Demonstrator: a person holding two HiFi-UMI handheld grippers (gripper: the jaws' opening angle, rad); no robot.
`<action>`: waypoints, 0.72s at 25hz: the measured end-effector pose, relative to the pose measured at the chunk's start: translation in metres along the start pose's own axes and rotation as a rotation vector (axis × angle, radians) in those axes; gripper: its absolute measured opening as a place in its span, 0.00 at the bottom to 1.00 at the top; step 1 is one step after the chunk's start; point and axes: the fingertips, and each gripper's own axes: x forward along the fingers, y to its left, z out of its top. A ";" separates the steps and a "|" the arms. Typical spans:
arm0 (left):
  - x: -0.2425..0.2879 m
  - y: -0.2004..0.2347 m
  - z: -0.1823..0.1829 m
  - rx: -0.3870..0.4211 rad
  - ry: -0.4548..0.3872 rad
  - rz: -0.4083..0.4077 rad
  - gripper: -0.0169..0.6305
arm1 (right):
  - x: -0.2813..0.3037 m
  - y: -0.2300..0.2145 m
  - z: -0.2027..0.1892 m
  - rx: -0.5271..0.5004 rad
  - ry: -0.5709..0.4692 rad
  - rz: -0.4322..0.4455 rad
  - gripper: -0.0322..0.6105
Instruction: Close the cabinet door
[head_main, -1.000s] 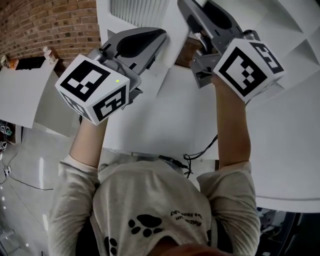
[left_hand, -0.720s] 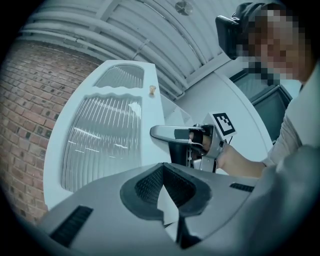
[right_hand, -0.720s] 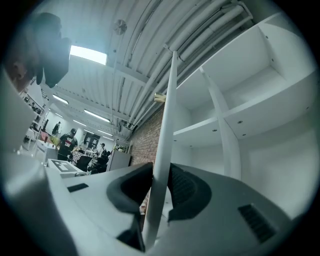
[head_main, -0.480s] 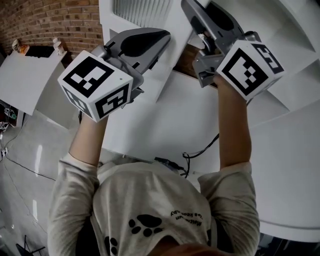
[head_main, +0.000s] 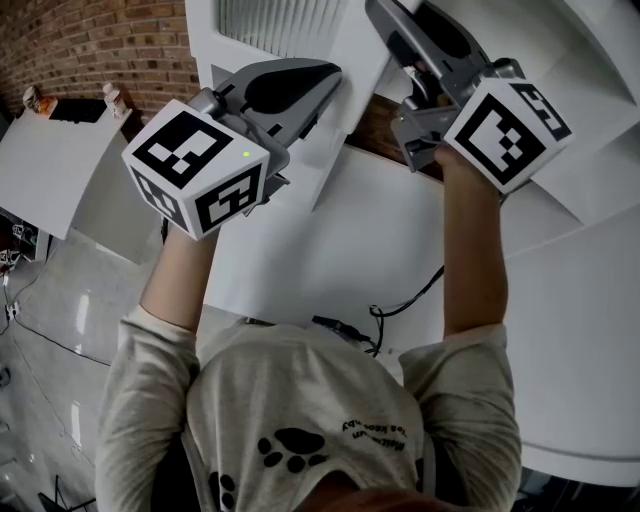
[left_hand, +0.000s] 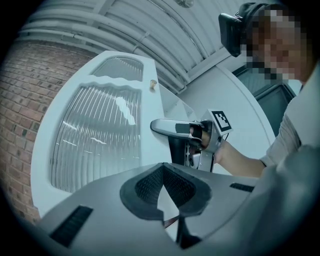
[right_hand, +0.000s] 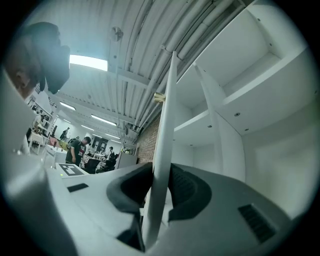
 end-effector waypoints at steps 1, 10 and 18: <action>0.002 0.001 0.002 -0.001 -0.001 -0.004 0.04 | 0.000 -0.002 0.002 0.003 0.000 0.001 0.20; 0.025 0.018 -0.008 -0.012 0.021 -0.037 0.04 | 0.004 -0.019 -0.003 0.010 0.003 0.032 0.20; 0.045 0.023 -0.015 -0.007 0.038 -0.057 0.04 | 0.003 -0.034 -0.004 0.015 -0.007 0.068 0.21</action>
